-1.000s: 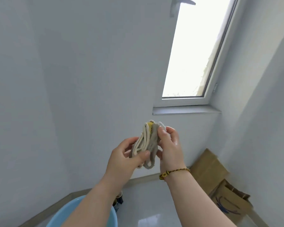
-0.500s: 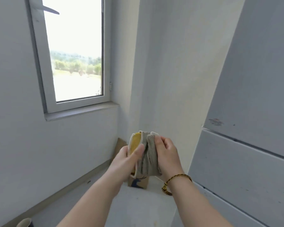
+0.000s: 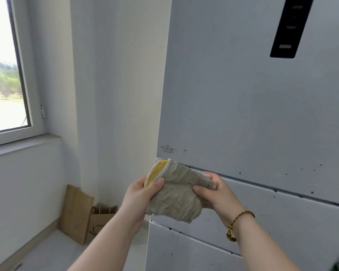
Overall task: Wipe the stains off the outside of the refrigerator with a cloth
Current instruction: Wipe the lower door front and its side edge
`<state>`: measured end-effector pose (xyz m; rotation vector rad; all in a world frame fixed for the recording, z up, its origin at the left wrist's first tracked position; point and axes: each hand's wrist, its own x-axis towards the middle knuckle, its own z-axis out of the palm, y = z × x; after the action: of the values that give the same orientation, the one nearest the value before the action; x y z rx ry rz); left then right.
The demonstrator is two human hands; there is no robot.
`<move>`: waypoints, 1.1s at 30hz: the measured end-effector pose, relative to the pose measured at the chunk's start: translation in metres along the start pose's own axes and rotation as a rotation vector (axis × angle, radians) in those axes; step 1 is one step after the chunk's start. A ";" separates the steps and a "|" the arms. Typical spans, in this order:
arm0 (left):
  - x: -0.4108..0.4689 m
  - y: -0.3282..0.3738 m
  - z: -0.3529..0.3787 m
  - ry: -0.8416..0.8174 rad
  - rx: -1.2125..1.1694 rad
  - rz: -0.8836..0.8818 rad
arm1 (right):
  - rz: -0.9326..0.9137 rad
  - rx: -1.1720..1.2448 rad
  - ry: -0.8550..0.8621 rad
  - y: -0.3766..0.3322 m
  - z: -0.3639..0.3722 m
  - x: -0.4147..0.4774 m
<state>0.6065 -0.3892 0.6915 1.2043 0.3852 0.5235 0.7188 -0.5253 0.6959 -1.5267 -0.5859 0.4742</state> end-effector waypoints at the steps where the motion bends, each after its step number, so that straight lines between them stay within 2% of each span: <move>1: 0.010 0.003 0.005 -0.007 0.024 -0.003 | -0.059 -0.172 0.148 0.003 -0.005 0.006; 2: 0.020 0.005 0.009 -0.007 0.041 -0.010 | -0.195 -0.390 0.320 0.004 -0.008 0.009; 3: 0.032 0.009 0.012 -0.022 0.045 -0.017 | -0.429 -0.635 0.460 0.002 -0.007 0.012; 5: 0.053 0.016 0.016 -0.073 0.020 -0.031 | -0.830 -1.095 0.466 0.002 0.001 0.022; 7: 0.068 0.024 0.017 -0.173 0.016 -0.040 | -0.951 -1.365 0.400 0.008 0.013 0.042; 8: 0.073 0.028 0.018 -0.227 0.026 -0.041 | -0.933 -1.391 0.391 0.009 0.019 0.051; 11: 0.090 0.041 0.013 -0.364 0.067 -0.025 | -0.916 -1.238 0.399 0.007 0.032 0.076; 14: 0.109 0.051 0.004 -0.415 0.146 0.048 | -0.986 -1.207 0.551 0.003 0.035 0.091; 18: 0.139 0.063 -0.010 -0.186 0.174 0.258 | -1.148 -1.263 0.908 -0.016 0.027 0.110; 21: 0.160 0.075 -0.022 -0.162 0.227 0.321 | -1.196 -1.365 1.061 -0.039 0.026 0.135; 24: 0.172 0.085 -0.021 -0.250 0.206 0.300 | -1.141 -1.578 0.941 -0.040 0.039 0.165; 28: 0.178 0.091 -0.017 -0.321 0.249 0.290 | -1.059 -1.794 0.777 0.001 0.058 0.188; 33: 0.173 0.092 -0.017 -0.317 0.398 0.368 | -1.249 -2.036 0.432 0.040 0.047 0.191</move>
<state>0.7224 -0.2523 0.7724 1.7313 -0.0118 0.5734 0.8411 -0.3696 0.6656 -2.3210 -1.6444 -1.9582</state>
